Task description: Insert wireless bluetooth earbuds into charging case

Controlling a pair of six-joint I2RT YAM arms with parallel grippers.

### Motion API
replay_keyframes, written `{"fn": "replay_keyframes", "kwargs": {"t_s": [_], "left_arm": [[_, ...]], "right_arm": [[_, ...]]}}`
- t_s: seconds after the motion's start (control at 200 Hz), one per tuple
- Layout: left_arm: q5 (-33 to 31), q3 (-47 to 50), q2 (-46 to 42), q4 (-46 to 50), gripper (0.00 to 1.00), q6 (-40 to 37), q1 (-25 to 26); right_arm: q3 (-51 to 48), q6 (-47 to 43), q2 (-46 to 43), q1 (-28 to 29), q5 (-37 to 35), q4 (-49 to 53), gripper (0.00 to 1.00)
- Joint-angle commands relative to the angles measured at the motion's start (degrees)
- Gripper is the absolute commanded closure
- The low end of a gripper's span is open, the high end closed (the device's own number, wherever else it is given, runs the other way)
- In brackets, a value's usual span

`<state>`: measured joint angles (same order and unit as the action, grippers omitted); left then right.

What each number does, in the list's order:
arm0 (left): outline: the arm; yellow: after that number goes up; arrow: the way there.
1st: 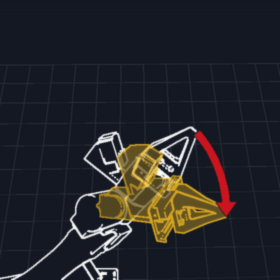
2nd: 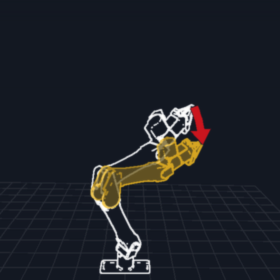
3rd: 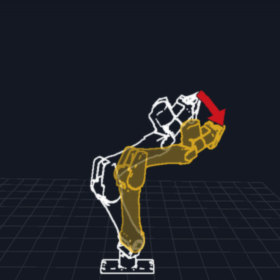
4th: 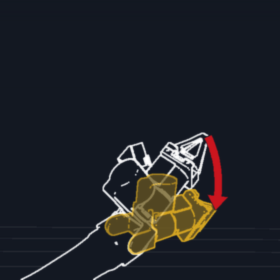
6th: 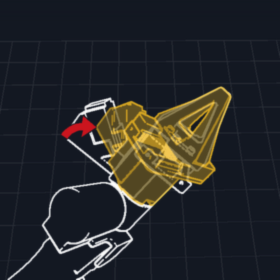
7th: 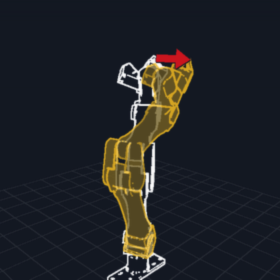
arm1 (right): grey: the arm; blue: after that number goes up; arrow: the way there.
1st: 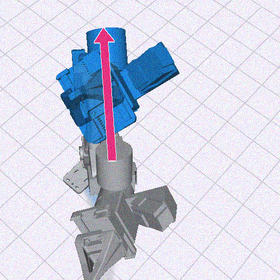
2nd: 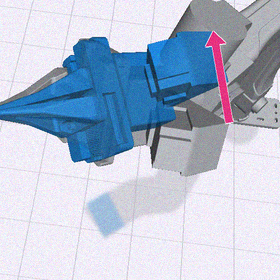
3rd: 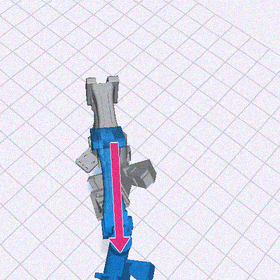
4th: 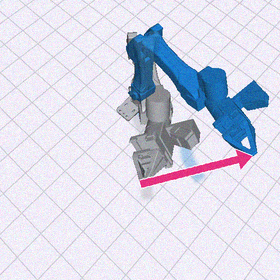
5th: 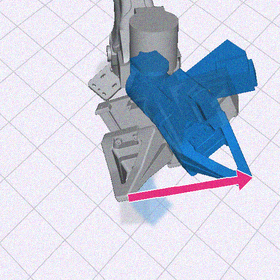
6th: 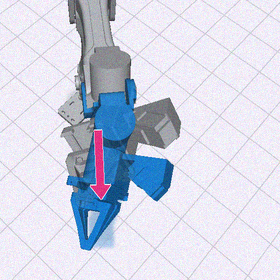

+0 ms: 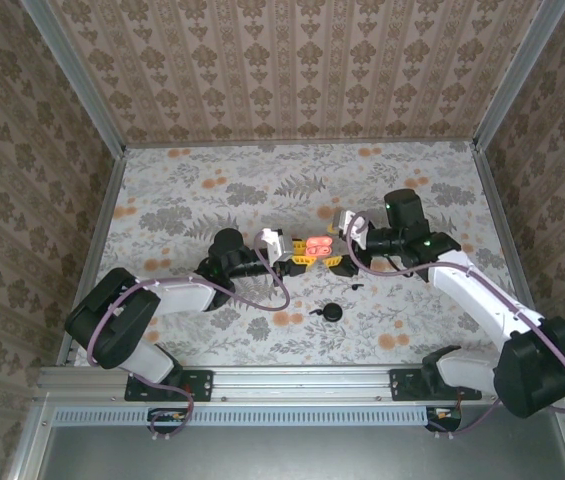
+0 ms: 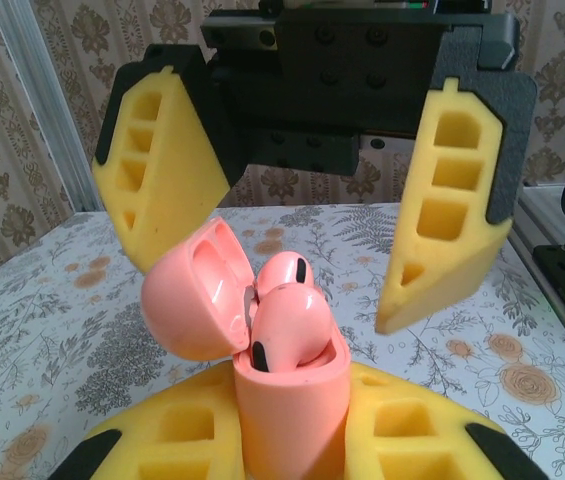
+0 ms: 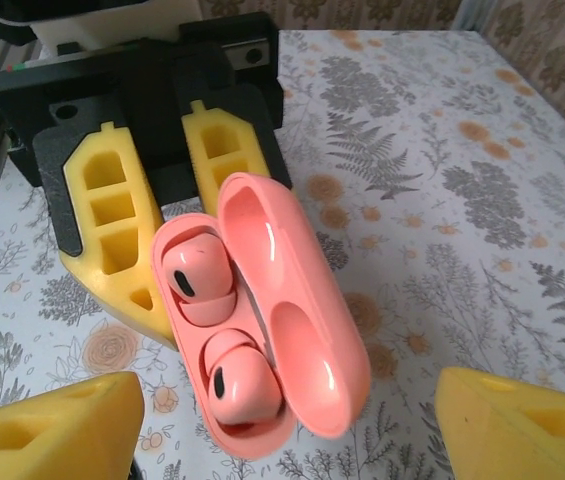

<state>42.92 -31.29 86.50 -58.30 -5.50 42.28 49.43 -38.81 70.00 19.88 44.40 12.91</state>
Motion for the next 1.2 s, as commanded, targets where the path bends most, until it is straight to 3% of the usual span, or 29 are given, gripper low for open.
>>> {"fn": "replay_keyframes", "kwargs": {"t_s": [0.0, 0.245, 0.365, 0.495, 0.72, 0.955, 1.195], "left_arm": [[1.4, -1.5, -1.7, -0.3, 0.86, 1.4, -0.3], [-0.3, -1.1, -1.7, -0.4, 0.86, 1.5, -0.3], [-1.1, -0.9, -1.8, -0.4, 0.86, 1.4, -0.3], [-1.4, -1.0, -1.6, -0.4, 0.86, 1.5, -0.3], [-0.8, -0.7, -1.7, -0.8, 0.86, 1.9, -0.3], [0.3, -1.2, -1.6, -0.8, 0.86, 1.9, -0.3], [0.9, -1.6, -1.3, -0.6, 0.86, 1.8, -0.3]], "right_arm": [[2.7, -2.7, 1.4, 1.1, 2.7, 3.3, 0.23], [3.1, -5.1, 1.1, 1.5, 4.5, 6.2, 0.3], [1.5, -8.0, -1.5, 1.5, 5.3, 8.2, 0.4], [-1.3, -8.0, -5.7, 1.0, 4.8, 7.9, 0.43], [-6.4, -3.4, -11.0, -2.2, 2.5, 0.0, 0.44], [-1.5, -6.2, -5.7, -3.5, 3.8, 1.7, 0.44], [3.0, -9.8, 1.0, -1.8, 8.6, 3.9, 0.52]]}}
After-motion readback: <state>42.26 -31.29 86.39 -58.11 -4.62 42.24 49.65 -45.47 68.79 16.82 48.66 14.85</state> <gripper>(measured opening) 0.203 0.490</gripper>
